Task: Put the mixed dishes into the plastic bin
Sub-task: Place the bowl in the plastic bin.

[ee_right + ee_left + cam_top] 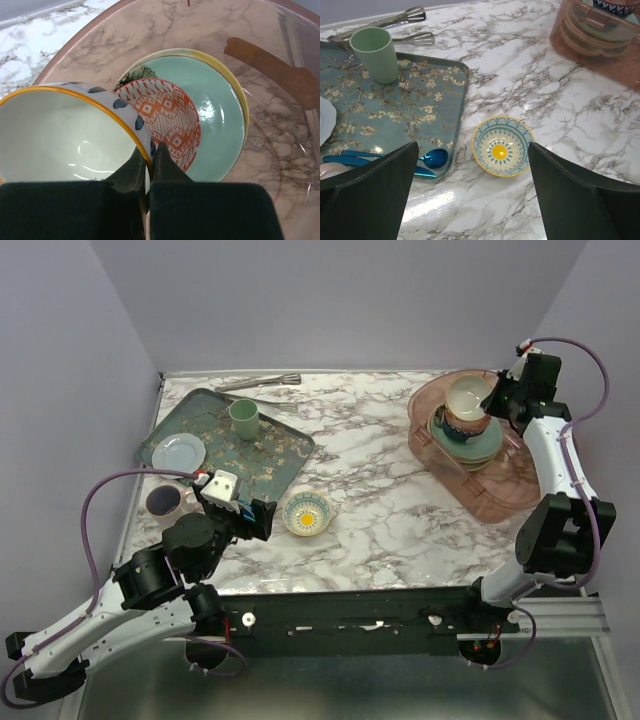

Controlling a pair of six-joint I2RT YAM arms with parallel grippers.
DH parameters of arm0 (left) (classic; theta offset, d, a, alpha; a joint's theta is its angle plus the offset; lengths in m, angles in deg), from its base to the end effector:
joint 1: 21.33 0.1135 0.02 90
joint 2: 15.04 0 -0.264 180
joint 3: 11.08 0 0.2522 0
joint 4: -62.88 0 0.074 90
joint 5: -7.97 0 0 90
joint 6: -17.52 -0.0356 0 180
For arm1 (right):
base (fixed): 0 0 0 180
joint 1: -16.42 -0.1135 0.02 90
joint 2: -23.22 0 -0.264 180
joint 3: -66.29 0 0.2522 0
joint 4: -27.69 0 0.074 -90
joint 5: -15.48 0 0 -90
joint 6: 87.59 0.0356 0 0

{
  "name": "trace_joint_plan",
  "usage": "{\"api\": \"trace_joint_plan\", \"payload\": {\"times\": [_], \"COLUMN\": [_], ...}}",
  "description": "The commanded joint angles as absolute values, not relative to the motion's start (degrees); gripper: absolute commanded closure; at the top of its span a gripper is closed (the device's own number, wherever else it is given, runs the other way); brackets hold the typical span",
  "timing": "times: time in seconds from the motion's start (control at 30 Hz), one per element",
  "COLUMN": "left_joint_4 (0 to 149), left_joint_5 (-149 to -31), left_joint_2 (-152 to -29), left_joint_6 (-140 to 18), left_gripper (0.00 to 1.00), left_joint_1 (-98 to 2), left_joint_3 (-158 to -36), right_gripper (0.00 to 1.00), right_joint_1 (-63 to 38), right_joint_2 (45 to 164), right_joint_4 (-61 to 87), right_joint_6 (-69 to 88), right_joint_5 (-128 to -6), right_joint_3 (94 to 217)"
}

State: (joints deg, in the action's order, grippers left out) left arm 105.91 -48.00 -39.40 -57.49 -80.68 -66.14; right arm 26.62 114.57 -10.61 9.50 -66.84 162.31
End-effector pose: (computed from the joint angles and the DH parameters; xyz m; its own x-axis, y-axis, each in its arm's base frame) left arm 0.0668 -0.0737 0.3290 -0.2175 -0.0535 -0.9746 0.3913 0.9100 -0.1372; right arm 0.3636 -0.0606 0.3374 -0.5328 0.2201 -0.8171 0.1328 0.9754 0.1762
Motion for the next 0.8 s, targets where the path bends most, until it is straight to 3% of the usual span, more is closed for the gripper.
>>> {"api": "trace_joint_plan", "payload": {"times": [0.0,0.77], "left_joint_4": [105.2,105.2], "left_joint_5": [-46.8,-47.1], "left_joint_2": [-38.7,-38.6], "left_joint_6": [-58.2,-58.2], "left_gripper": [0.01,0.01], "left_joint_1": [-80.5,-80.1], "left_joint_3": [-65.4,-65.4], "right_gripper": [0.97,0.82], "right_joint_1": [27.1,27.7], "right_joint_2": [117.2,123.9], "right_joint_4": [-10.4,-12.8], "right_joint_6": [10.4,8.7], "right_joint_5": [-68.6,-68.8], "right_joint_3": [167.0,170.8]}}
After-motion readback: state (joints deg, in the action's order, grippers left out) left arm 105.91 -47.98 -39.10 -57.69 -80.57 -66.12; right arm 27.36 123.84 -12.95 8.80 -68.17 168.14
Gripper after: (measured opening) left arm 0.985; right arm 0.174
